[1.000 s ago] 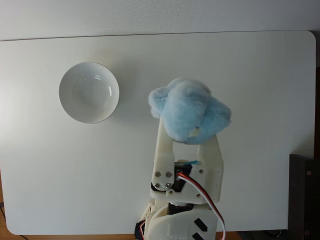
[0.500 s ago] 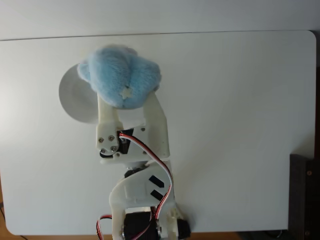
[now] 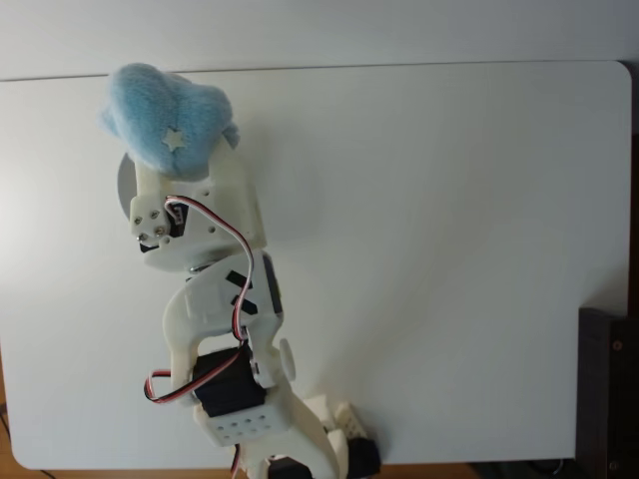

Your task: Grasp a skyblue doll and put it into the bowl.

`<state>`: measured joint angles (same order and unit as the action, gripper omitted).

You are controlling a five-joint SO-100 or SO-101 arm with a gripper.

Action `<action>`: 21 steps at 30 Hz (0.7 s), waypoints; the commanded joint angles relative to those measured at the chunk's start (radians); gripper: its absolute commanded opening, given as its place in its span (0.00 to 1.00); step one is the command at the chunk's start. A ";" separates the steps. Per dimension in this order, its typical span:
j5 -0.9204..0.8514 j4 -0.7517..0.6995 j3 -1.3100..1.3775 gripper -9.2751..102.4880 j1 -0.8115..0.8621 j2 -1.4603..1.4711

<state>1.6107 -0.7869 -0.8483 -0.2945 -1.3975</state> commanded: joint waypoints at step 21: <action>0.005 0.014 0.212 0.08 -0.186 0.324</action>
<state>1.6107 -0.7869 -0.6872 -0.4709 -1.0815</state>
